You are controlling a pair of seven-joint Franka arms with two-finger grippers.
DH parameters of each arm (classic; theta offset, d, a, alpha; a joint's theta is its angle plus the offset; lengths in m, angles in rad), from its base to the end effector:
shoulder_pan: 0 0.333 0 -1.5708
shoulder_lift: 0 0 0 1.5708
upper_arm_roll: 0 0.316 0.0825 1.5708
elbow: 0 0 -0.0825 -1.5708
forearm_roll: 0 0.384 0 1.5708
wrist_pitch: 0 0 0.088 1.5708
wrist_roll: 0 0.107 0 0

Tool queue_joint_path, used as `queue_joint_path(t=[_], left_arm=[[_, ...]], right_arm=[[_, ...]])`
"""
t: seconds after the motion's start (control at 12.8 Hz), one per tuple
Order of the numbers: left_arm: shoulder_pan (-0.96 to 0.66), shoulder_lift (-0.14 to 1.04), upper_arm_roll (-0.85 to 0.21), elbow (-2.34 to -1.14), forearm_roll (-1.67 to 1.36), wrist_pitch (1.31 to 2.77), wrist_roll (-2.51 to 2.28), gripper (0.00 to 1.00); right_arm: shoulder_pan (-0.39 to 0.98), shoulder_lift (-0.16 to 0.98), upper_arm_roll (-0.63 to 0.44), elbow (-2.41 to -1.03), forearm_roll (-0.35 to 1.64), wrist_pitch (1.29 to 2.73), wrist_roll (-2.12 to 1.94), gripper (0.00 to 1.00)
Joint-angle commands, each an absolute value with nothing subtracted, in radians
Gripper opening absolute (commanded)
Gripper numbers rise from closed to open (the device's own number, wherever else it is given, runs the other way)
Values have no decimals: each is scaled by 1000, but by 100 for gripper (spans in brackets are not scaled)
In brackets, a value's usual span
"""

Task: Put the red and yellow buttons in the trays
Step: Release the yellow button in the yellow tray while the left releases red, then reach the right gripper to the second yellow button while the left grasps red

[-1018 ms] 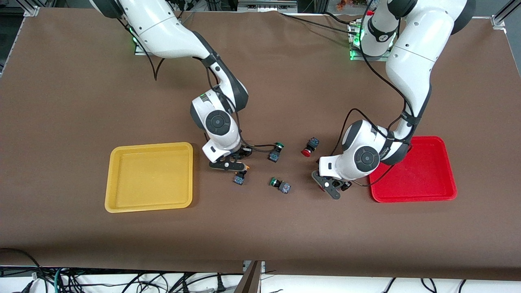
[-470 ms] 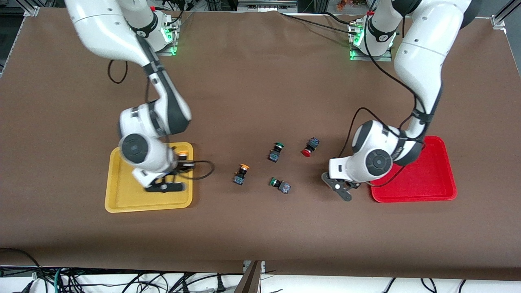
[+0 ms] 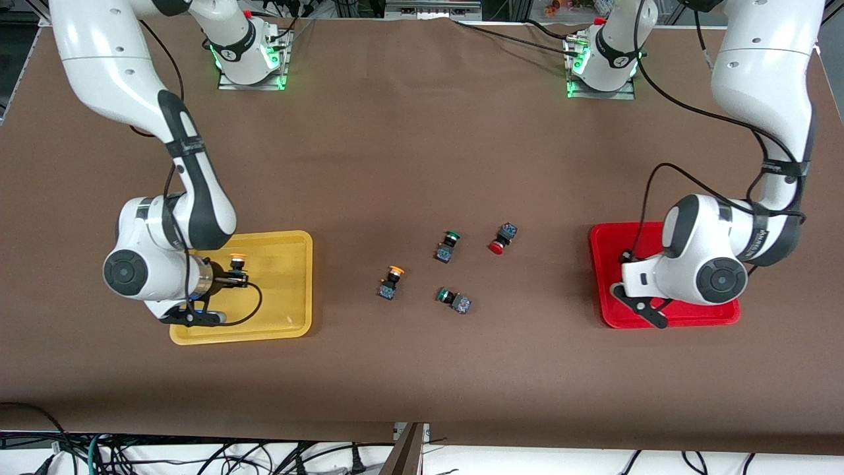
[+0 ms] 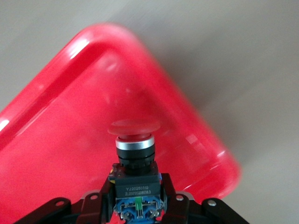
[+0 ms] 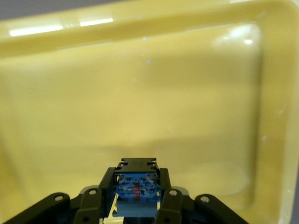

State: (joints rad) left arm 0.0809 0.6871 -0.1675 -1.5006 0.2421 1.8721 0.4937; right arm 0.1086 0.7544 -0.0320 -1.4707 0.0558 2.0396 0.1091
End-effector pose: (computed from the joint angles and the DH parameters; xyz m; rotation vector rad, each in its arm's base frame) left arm 0.6771 -0.0242 0.2461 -2.8901 1.0009 0.4906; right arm 0.6957 0.0600 0.2173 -3.1194 0.0869 0.2917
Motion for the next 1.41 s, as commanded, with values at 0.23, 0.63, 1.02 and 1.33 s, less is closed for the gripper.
queue_joint_path(t=[0.23, 0.63, 1.02, 1.33], left_arm=[[88, 668, -231, -1516, 273, 1849, 482, 100], [45, 669, -455, -1531, 255, 1798, 151, 100], [-71, 667, -457, -1731, 258, 2085, -162, 100], [-116, 661, -453, -1844, 270, 2269, -290, 100]], right_arm=[[38, 775, -20, -1471, 61, 2042, 15, 82], [165, 736, -9, -1444, 57, 2031, 98, 100], [348, 749, -15, -1394, 52, 2086, 507, 100], [481, 798, -12, -1394, 55, 2277, 757, 100]])
